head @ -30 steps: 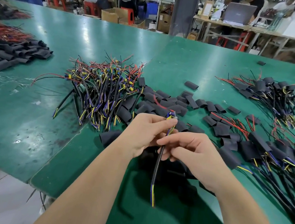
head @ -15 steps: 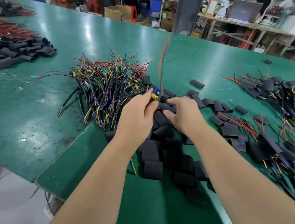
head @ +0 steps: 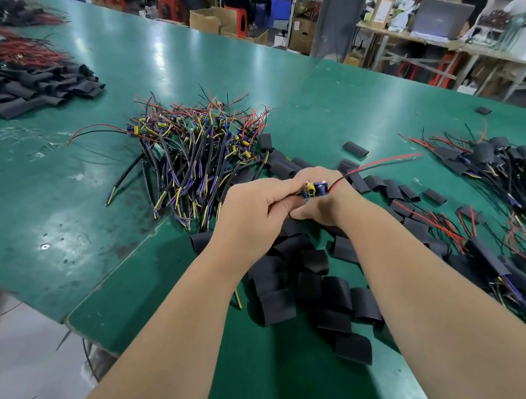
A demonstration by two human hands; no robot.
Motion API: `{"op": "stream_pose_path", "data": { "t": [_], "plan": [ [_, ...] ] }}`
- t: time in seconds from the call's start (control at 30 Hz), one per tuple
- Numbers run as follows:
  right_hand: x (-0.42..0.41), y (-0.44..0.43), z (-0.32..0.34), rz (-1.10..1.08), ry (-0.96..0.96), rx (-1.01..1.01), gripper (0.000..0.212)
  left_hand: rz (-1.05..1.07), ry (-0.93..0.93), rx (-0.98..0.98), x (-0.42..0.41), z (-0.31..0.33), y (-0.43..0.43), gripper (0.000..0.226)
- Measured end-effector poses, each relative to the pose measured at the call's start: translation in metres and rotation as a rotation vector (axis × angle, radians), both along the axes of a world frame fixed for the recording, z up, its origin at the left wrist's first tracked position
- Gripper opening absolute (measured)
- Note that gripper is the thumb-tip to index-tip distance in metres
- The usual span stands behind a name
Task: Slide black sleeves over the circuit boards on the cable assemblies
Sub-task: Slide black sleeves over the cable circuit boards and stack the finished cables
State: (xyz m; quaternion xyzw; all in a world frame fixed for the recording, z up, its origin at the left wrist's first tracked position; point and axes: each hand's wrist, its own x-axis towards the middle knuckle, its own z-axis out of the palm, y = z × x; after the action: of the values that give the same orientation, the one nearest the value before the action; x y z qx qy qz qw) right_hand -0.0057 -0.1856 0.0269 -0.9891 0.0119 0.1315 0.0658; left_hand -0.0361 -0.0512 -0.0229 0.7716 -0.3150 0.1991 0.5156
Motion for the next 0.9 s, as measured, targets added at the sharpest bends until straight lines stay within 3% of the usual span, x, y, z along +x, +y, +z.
{"op": "stream_pose_path", "data": {
  "t": [0.03,0.1,0.17,0.27,0.37,0.43,0.53,0.6,0.73,0.9],
  "plan": [
    [-0.001,-0.002,-0.003,0.033,-0.06,-0.064,0.02,-0.022,0.084,-0.061,-0.001,0.0,-0.001,0.034],
    [-0.006,-0.009,-0.011,-0.03,-0.2,0.098,0.026,-0.049,0.225,-0.143,0.0,0.0,-0.001,0.032],
    [-0.019,-0.02,-0.017,-0.192,-0.402,0.466,0.036,-0.06,0.282,-0.16,0.0,0.001,0.0,0.031],
    [-0.048,-0.045,-0.022,-0.437,-0.601,1.014,0.019,-0.078,0.331,-0.135,-0.002,0.003,0.001,0.027],
    [-0.079,-0.068,-0.021,-0.663,-0.545,1.789,0.014,-0.105,0.356,-0.11,-0.005,0.006,0.0,0.028],
    [-0.097,-0.079,-0.022,-0.76,-0.57,2.091,0.016,-0.12,0.351,-0.103,-0.007,0.009,0.0,0.031],
    [-0.115,-0.081,-0.025,-0.792,-0.685,2.292,0.012,-0.134,0.342,-0.108,-0.008,0.009,0.0,0.034],
    [-0.12,-0.078,-0.029,-0.773,-0.743,2.357,0.021,-0.14,0.344,-0.122,-0.008,0.009,0.0,0.033],
    [-0.12,-0.074,-0.031,-0.769,-0.802,2.394,0.013,-0.167,0.346,-0.119,-0.008,0.006,0.0,0.035],
    [-0.117,-0.073,-0.032,-0.705,-0.829,2.401,0.03,-0.201,0.341,-0.106,-0.009,0.004,-0.002,0.035]
  ]
}}
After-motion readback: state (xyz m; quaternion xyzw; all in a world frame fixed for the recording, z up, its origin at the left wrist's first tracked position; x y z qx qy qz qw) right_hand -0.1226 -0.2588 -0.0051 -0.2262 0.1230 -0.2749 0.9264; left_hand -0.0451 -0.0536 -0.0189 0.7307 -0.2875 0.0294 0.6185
